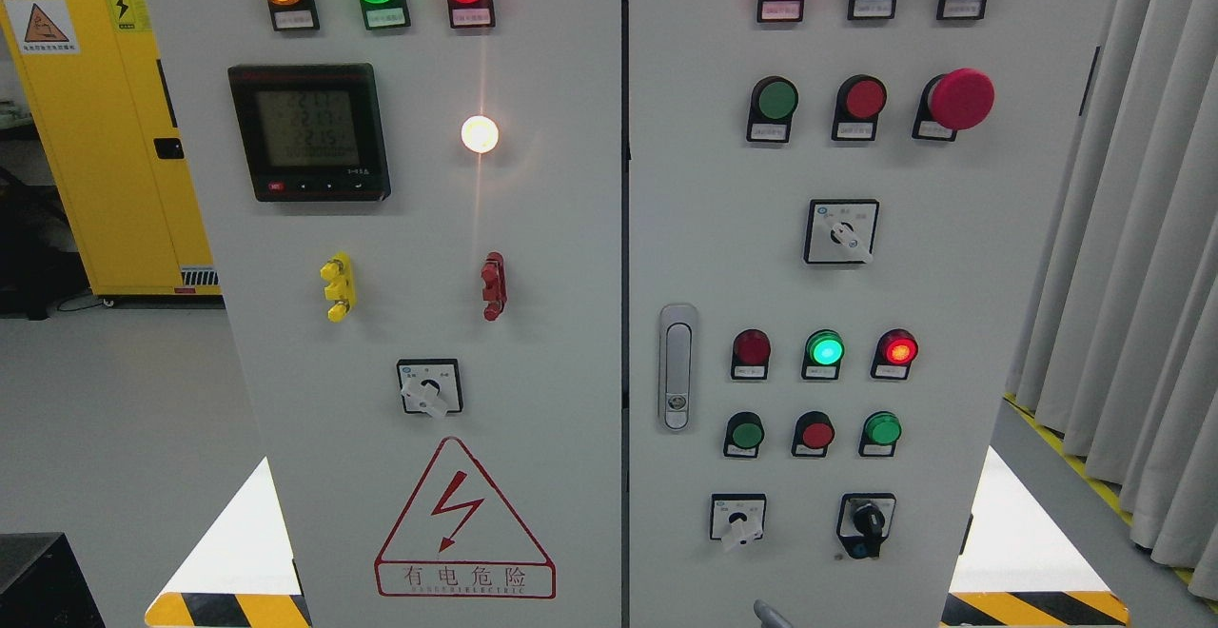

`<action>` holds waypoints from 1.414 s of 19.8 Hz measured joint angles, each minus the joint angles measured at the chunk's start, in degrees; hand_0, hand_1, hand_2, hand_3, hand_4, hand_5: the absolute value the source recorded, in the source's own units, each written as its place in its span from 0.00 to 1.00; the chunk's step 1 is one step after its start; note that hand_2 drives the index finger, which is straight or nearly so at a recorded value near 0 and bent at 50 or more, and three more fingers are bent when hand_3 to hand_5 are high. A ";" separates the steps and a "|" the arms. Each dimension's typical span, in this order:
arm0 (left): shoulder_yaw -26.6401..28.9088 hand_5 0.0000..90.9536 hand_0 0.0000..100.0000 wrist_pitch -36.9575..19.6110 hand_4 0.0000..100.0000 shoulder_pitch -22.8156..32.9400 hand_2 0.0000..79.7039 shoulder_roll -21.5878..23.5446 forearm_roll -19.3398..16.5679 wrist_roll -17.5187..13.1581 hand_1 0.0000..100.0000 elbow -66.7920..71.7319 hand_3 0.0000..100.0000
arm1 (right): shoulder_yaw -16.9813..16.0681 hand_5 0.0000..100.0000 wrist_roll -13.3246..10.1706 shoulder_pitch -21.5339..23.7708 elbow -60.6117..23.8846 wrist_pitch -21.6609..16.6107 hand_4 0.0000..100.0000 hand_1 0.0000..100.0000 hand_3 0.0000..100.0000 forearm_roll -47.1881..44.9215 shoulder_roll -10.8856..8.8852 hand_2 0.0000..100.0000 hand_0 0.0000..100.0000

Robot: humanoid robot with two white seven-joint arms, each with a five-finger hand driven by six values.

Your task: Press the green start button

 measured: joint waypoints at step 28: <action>0.00 0.00 0.12 0.00 0.00 -0.02 0.00 0.00 0.00 0.00 0.56 0.00 0.00 | -8.88 1.00 -6.97 -13.62 -1.44 1.82 1.00 0.99 0.94 52.32 0.00 0.00 0.56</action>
